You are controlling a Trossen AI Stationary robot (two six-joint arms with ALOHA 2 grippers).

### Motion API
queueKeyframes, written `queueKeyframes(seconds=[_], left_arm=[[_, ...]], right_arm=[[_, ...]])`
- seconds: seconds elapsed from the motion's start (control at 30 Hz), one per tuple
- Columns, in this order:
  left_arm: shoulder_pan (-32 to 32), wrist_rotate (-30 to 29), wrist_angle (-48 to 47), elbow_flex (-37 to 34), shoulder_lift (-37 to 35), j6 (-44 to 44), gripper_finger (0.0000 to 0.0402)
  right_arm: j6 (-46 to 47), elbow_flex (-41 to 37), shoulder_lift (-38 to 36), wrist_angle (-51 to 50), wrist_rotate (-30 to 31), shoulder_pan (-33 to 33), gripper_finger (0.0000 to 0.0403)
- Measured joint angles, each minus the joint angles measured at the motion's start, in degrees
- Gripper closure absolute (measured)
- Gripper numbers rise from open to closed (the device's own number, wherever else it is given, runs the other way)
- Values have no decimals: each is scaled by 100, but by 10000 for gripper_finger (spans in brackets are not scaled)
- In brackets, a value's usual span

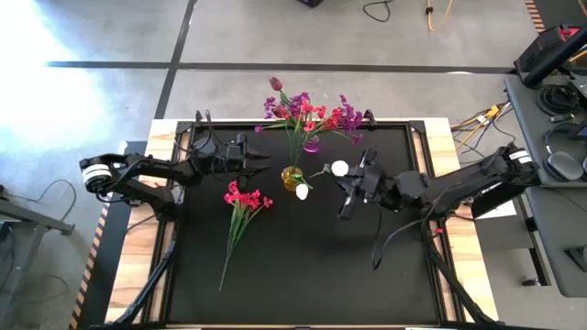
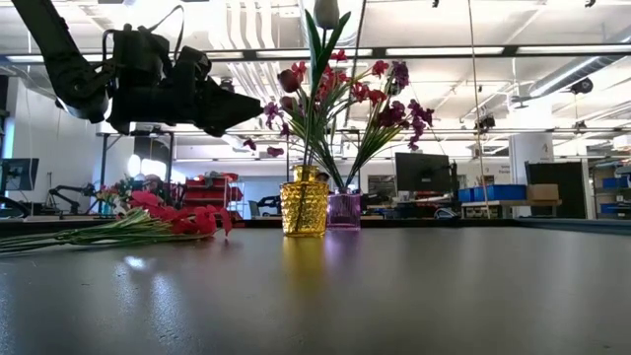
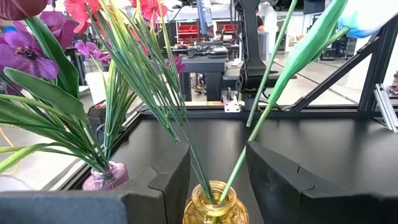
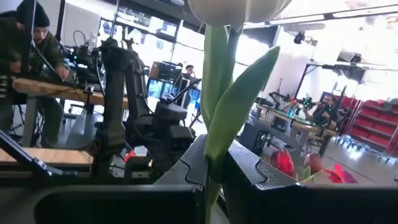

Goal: Sort flowers into vase by color
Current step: Put the white tulip into the yellow vase

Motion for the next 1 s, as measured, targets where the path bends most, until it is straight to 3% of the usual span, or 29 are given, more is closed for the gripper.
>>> queueKeyframes(seconds=[0.4, 1.0], left_arm=[[0, 7, 15, 0, 0, -2, 260], [0, 11, 20, 0, 0, -2, 260]], right_arm=[[-618, 58, 546, 971, -150, -189, 381], [326, 64, 1220, 1369, -901, -1198, 381]])
